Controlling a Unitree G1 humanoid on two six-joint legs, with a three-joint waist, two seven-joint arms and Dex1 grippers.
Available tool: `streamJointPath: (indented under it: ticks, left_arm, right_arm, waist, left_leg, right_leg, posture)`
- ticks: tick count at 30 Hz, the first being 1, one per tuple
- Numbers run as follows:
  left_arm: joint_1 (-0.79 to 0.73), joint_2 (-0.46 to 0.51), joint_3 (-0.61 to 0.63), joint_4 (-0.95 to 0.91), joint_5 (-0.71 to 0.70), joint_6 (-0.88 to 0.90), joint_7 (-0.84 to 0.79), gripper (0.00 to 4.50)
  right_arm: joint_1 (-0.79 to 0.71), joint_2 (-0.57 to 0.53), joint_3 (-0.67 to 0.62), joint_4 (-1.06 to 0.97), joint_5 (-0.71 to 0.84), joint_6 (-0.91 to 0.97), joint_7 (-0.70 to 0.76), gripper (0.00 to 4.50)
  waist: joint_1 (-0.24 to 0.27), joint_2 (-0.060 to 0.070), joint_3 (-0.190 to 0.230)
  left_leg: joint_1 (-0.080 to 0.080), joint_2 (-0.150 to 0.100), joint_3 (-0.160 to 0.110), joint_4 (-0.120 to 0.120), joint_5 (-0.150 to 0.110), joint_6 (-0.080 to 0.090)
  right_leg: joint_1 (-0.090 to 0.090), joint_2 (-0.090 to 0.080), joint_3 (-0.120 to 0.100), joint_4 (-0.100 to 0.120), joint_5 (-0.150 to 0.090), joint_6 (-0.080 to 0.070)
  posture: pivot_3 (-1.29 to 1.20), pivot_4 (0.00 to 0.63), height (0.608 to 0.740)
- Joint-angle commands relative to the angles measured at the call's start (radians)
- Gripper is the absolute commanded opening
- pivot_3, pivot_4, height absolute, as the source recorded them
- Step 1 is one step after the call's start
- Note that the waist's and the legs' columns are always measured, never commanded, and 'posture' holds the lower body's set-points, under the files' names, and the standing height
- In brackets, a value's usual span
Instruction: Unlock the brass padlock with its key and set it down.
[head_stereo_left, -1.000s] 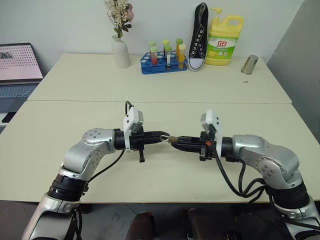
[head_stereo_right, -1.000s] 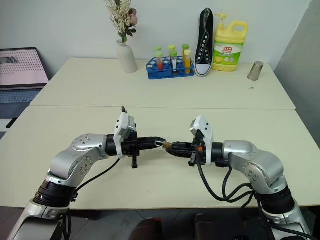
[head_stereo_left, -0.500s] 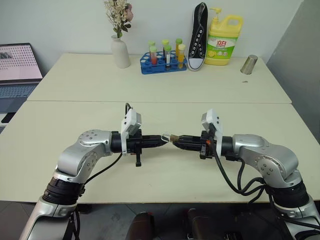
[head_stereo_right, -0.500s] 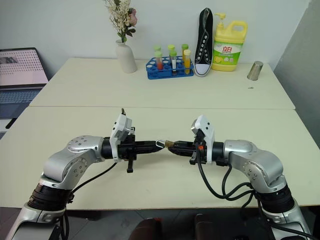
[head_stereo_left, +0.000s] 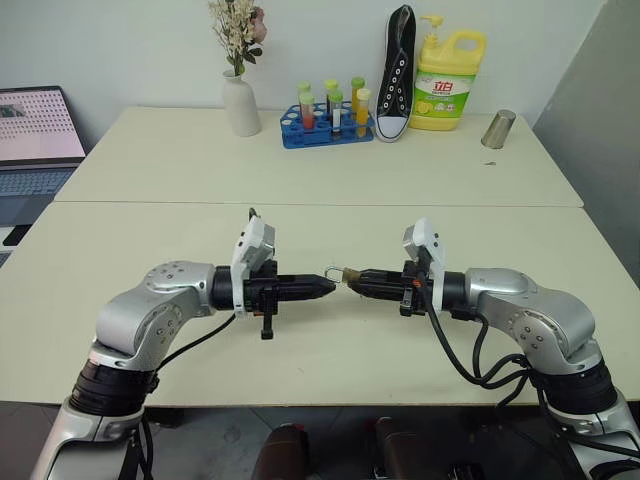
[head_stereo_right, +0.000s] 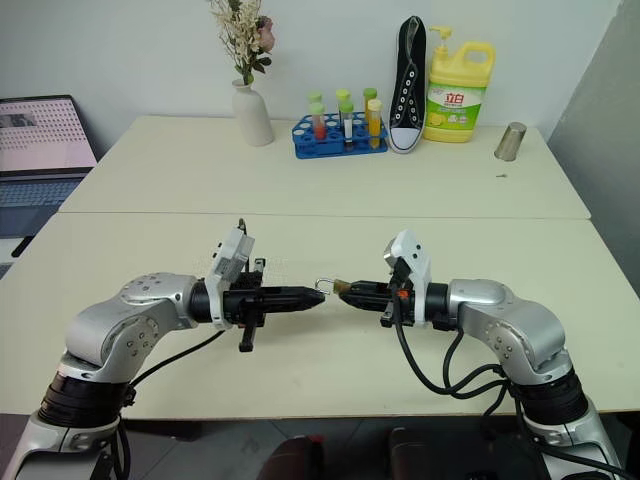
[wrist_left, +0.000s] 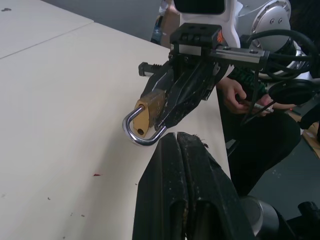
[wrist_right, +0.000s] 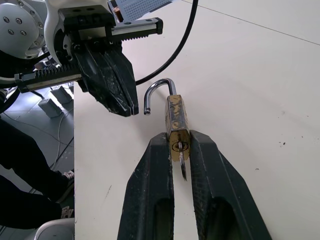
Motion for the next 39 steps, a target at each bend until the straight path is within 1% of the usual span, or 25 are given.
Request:
streamJointPath:
  ticks: [1, 7, 11, 14, 17, 22, 26, 32, 39]
  left_arm:
    - [-0.024, 0.003, 0.034, -0.032, -0.020, 0.005, 0.007, 0.00]
    - [-0.009, 0.039, 0.022, -0.041, 0.012, -0.019, -0.041, 0.00]
    - [0.036, 0.084, -0.023, -0.049, 0.086, -0.094, -0.100, 0.00]
    - [0.040, 0.073, -0.031, -0.029, 0.111, -0.118, -0.093, 0.00]
    - [0.044, 0.067, -0.057, -0.002, 0.166, -0.170, -0.096, 0.00]
    - [0.010, -0.002, -0.051, 0.049, 0.188, -0.195, -0.047, 0.00]
    - [0.009, -0.005, -0.070, 0.053, 0.227, -0.231, -0.057, 0.00]
    - [-0.002, -0.036, -0.053, 0.027, 0.197, -0.199, -0.031, 0.00]
    - [-0.011, -0.021, -0.031, -0.027, 0.140, -0.126, -0.028, 0.00]
  right_arm:
    - [-0.012, -0.004, 0.001, -0.028, -0.002, -0.019, 0.015, 0.13]
    - [-0.008, -0.007, 0.003, -0.030, -0.001, -0.020, 0.018, 0.13]
    - [-0.007, -0.004, 0.004, -0.030, 0.002, -0.017, 0.020, 0.13]
    - [-0.007, -0.003, 0.006, -0.030, 0.000, -0.019, 0.023, 0.13]
    - [-0.007, -0.002, 0.008, -0.032, 0.001, -0.019, 0.025, 0.13]
    - [-0.004, -0.005, 0.009, -0.038, 0.005, -0.013, 0.026, 0.13]
    - [-0.002, -0.005, 0.009, -0.041, 0.006, -0.011, 0.023, 0.13]
    - [0.001, -0.004, 0.007, -0.045, 0.009, -0.007, 0.019, 0.13]
    - [0.004, -0.004, 0.009, -0.046, 0.009, -0.006, 0.019, 0.13]
  waist:
    - [0.000, 0.000, 0.000]
    - [0.000, 0.000, 0.000]
    - [0.000, 0.000, 0.000]
    - [0.000, 0.000, 0.000]
    - [0.000, 0.000, 0.000]
    - [0.001, 0.000, 0.000]
    - [0.001, 0.000, 0.000]
    - [0.001, 0.000, 0.000]
    - [0.001, 0.000, 0.000]
  left_leg:
    - [0.000, 0.000, 0.000, 0.000, 0.000, 0.000]
    - [0.000, 0.000, 0.000, 0.000, 0.000, 0.000]
    - [0.000, 0.000, 0.001, -0.001, 0.000, 0.000]
    - [0.000, 0.000, 0.000, 0.000, 0.000, 0.000]
    - [0.000, 0.000, 0.000, 0.000, 0.000, 0.000]
    - [0.000, 0.000, 0.000, 0.000, 0.000, 0.000]
    - [0.000, 0.000, 0.000, 0.000, 0.000, 0.000]
    - [0.000, 0.000, 0.000, 0.000, 0.000, 0.000]
    - [0.000, 0.000, 0.000, 0.000, 0.000, 0.000]
  right_leg:
    - [0.000, 0.000, 0.000, 0.000, 0.000, 0.000]
    - [0.000, 0.000, 0.000, 0.000, 0.000, 0.000]
    - [0.000, 0.000, 0.000, 0.000, 0.000, 0.000]
    - [0.000, 0.000, 0.000, 0.000, 0.000, -0.001]
    - [0.000, 0.000, 0.000, 0.000, 0.000, -0.001]
    - [0.000, 0.000, 0.000, 0.000, 0.000, 0.000]
    - [0.000, 0.000, 0.000, 0.000, 0.000, 0.000]
    - [0.000, 0.000, 0.000, 0.000, 0.000, 0.000]
    - [0.000, 0.000, 0.000, 0.000, 0.000, 0.000]
  posture:
    - [0.00, 0.150, 0.740]
    - [0.00, 0.150, 0.740]
    - [0.00, 0.150, 0.740]
    - [0.00, 0.150, 0.740]
    - [0.00, 0.150, 0.740]
    - [0.00, 0.150, 0.740]
    - [0.00, 0.150, 0.740]
    - [0.00, 0.150, 0.740]
    - [0.00, 0.150, 0.740]
